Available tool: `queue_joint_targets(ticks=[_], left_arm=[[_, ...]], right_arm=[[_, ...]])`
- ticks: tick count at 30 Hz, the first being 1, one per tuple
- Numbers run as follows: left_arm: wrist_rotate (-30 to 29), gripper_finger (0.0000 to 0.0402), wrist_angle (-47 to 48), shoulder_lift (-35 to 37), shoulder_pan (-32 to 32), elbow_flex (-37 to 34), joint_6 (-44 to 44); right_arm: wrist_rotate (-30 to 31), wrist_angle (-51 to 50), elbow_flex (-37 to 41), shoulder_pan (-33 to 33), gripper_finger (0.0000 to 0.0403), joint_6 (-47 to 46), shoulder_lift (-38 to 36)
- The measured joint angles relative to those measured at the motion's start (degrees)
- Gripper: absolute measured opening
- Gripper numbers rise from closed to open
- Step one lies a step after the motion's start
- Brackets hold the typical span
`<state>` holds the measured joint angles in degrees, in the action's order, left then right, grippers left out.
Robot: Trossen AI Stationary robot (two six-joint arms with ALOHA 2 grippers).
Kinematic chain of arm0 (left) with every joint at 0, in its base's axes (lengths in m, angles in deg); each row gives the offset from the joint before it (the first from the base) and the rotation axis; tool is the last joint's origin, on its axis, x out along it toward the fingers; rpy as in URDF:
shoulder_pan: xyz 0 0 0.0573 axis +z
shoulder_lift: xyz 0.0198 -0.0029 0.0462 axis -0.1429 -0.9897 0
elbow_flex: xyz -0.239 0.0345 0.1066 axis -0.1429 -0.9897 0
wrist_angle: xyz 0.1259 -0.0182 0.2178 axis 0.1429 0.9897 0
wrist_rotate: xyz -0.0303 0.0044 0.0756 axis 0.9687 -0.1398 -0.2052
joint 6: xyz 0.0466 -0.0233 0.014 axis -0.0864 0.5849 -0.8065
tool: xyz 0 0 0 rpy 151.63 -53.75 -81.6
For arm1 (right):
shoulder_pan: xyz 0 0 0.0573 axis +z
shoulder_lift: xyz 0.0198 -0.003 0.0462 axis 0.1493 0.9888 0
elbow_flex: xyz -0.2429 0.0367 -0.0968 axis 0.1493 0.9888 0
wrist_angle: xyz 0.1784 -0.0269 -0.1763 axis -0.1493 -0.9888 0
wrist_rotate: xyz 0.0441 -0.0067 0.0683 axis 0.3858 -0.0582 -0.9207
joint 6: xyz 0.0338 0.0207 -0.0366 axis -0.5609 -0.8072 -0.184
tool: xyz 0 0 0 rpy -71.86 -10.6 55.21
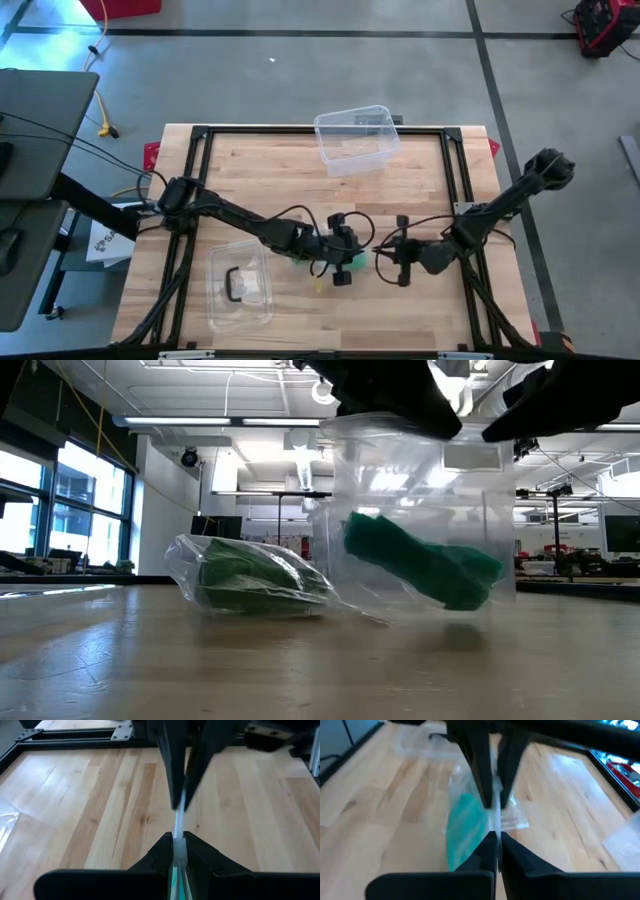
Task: Roll bandage
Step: Close the transparent zip bag
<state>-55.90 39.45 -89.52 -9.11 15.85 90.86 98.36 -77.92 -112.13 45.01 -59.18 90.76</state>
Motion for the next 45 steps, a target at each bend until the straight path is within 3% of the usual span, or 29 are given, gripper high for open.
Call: queue_joint_targets(ticks=[13,26,30,37,41,45], left_arm=[[2.62,0.003,10.33,1.12,-0.33,0.09,6.47],[5.78,0.0049,20.97,4.4,-0.89,-0.2,11.5],[5.75,0.0094,20.01,6.44,-0.55,-0.2,11.04],[1.6,0.0181,5.08,4.2,0.86,-0.04,0.45],[2.97,0.0178,0.58,0.72,1.44,-0.07,-0.54],[3.11,0.0127,0.19,-0.52,1.93,-0.09,2.23]], right_arm=[[-0.56,-20.18,-5.88,0.0,0.0,-6.47,-4.12],[-2.0,-27.7,-8.54,0.11,0.0,-8.54,-4.44],[-2.26,-27.65,-9.43,-0.04,0.0,-7.25,-4.45],[-2.45,-27.33,-9.53,-0.04,0.0,-6.75,-4.44],[-2.44,-27.29,-9.52,-0.04,0.0,-6.77,-4.45],[-2.45,-26.96,-9.51,-0.04,0.0,-6.73,-4.44]])
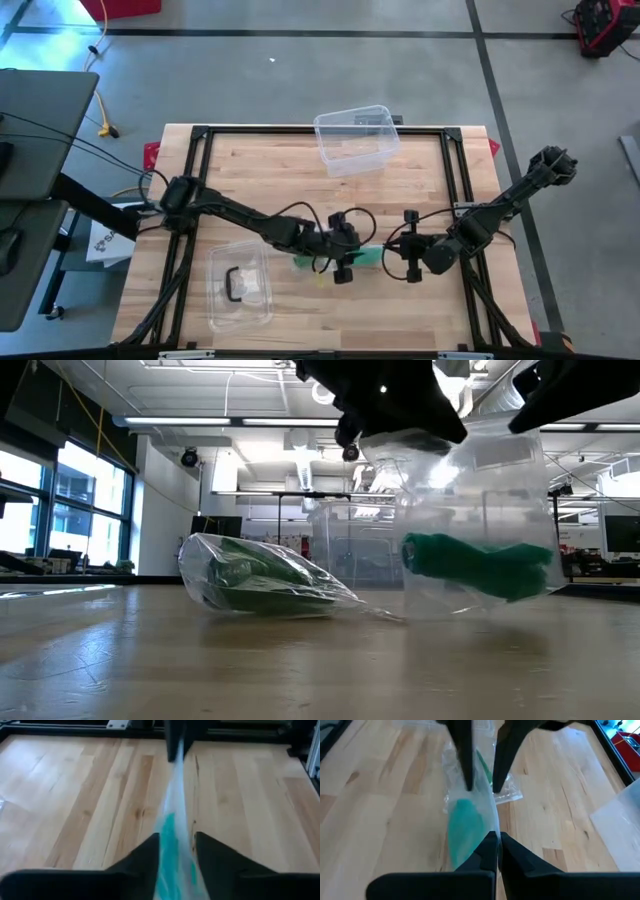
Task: Roll bandage
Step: Close the transparent zip bag
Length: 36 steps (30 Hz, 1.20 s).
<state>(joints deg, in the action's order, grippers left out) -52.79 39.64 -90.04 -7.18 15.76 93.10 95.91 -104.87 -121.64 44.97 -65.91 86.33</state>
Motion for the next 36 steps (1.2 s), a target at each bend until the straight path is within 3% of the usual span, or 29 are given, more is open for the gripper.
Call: queue_joint_targets(ticks=[5,9,12,15,20,25,30,36], left_arm=[[0.39,0.0015,1.57,0.51,1.32,0.63,0.51],[-4.41,0.0002,20.32,0.99,4.65,12.92,1.52],[-7.53,0.0001,34.11,1.02,9.53,25.12,0.58],[-8.19,0.0001,38.85,0.87,15.58,33.54,-4.06],[-3.43,0.0001,37.51,0.82,26.5,36.42,-19.06],[9.35,0.0001,34.01,-1.85,35.46,33.34,-22.5],[16.63,0.0032,34.54,-5.11,41.07,31.41,-26.21],[17.52,0.0141,42.63,-0.57,44.38,31.58,-22.61]], right_arm=[[2.3,0.2,0.0,0.0,0.0,0.29,-0.03],[11.03,-5.36,-0.31,0.11,0.0025,0.83,-3.95],[18.52,-16.63,-3.11,-0.35,0.0076,-1.96,-9.67],[23.78,-24.34,-6.57,-0.52,0.0139,-3.38,-16.45],[26.79,-24.78,-8.17,-0.5,0.0215,2.15,-26.38],[26.99,-25.07,-7.78,-0.52,0.0228,4.24,-33.33],[26.58,-24.83,-7.78,-0.6,0.0228,4.35,-35.69],[14.32,-23.24,-7.74,-4.9,0.0229,5.5,-31.87]])
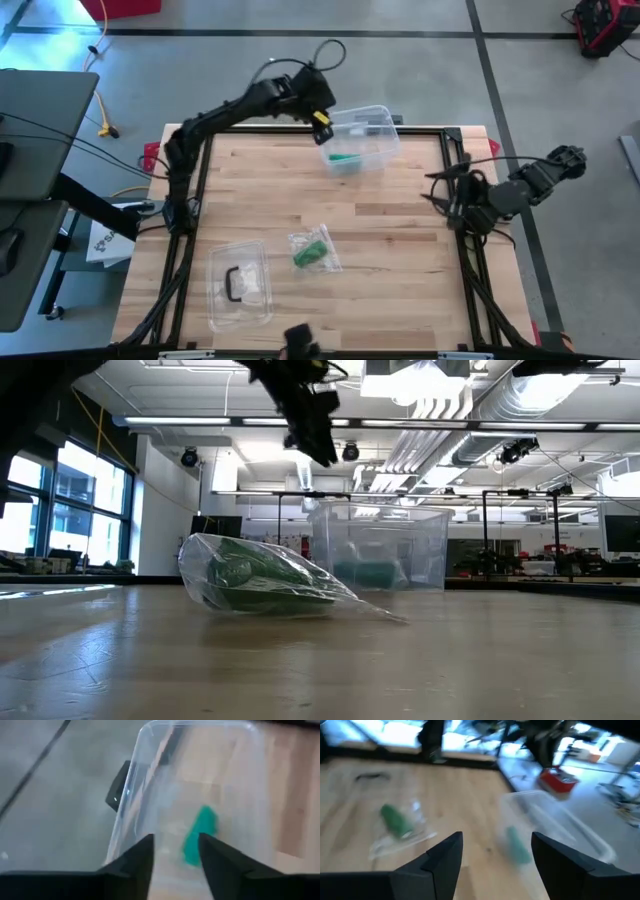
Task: Roll bandage
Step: Close the transparent zip bag, then close the transparent container
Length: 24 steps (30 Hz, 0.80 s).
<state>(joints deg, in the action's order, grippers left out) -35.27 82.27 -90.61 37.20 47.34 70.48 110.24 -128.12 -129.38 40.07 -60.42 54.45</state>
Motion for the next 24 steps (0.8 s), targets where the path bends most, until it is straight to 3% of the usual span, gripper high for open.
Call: queue_joint_targets(ticks=[4,7,11,15,19,24], left_arm=[[0.09,0.0195,11.48,5.21,-2.66,0.02,8.63],[-3.01,0.02,19.25,7.88,-10.74,-1.68,14.66],[-6.87,0.0183,18.08,8.48,-24.88,-11.2,26.64],[-14.29,0.0164,10.91,8.39,-37.58,-23.54,44.36],[-18.05,0.0148,1.44,8.44,-46.64,-35.01,62.01],[-19.36,0.0131,-11.45,8.44,-51.95,-46.74,76.03]], right_arm=[[-14.4,5.02,0.0,-5.39,0.0229,8.04,5.33],[-31.23,10.65,0.01,-11.72,0.0229,17.5,12.24],[-49.77,19.32,0.02,-20.96,0.0229,24.55,25.41],[-64.01,21.0,0.04,-26.22,0.0229,29.52,39.92],[-67.85,25.66,0.07,-25.16,0.0228,39.27,53.55],[-63.36,45.16,0.07,-22.42,0.0228,38.23,67.74]])
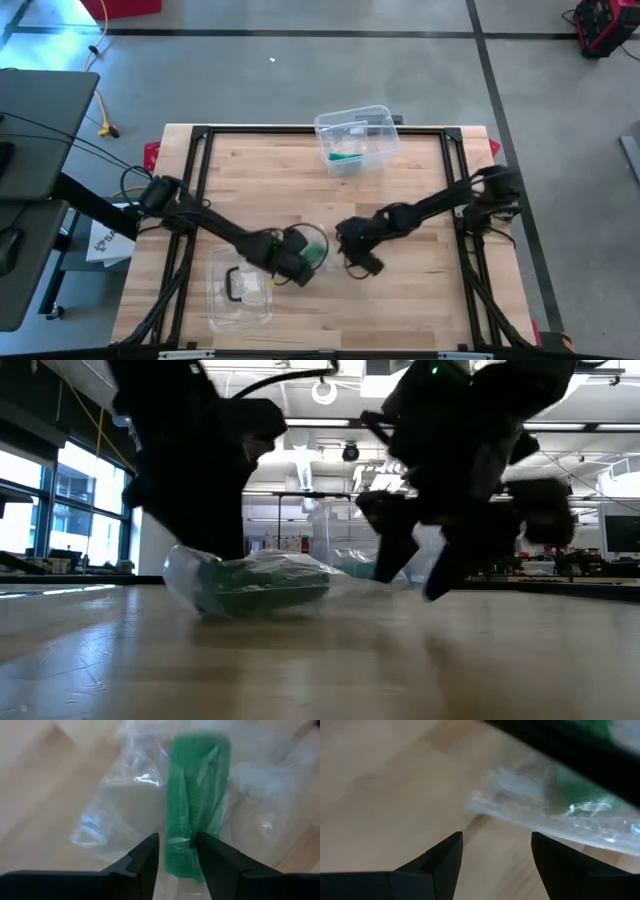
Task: Roll bandage
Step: Close the transparent container
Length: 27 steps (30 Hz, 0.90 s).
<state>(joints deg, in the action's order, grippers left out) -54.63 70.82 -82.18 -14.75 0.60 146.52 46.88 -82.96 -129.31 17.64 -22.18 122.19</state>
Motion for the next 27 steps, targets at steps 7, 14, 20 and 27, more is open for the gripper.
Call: queue_joint_targets(ticks=[7,14,20,27], left_arm=[[-1.08,0.0118,-6.28,0.31,-2.73,-5.03,3.54],[-1.02,0.0116,-5.99,0.26,-2.75,-5.08,1.83],[-0.94,0.0116,-5.66,0.22,-2.75,-5.08,2.02],[-0.72,0.0116,-6.08,0.17,-2.75,-5.12,0.65]], right_arm=[[6.01,13.89,-0.04,1.96,0.0222,-5.28,8.02],[21.02,17.04,-0.04,4.83,0.0199,0.03,7.27],[24.49,17.4,-0.04,6.12,0.0193,5.63,6.65],[23.51,31.13,-0.04,6.71,0.0192,9.26,10.57]])
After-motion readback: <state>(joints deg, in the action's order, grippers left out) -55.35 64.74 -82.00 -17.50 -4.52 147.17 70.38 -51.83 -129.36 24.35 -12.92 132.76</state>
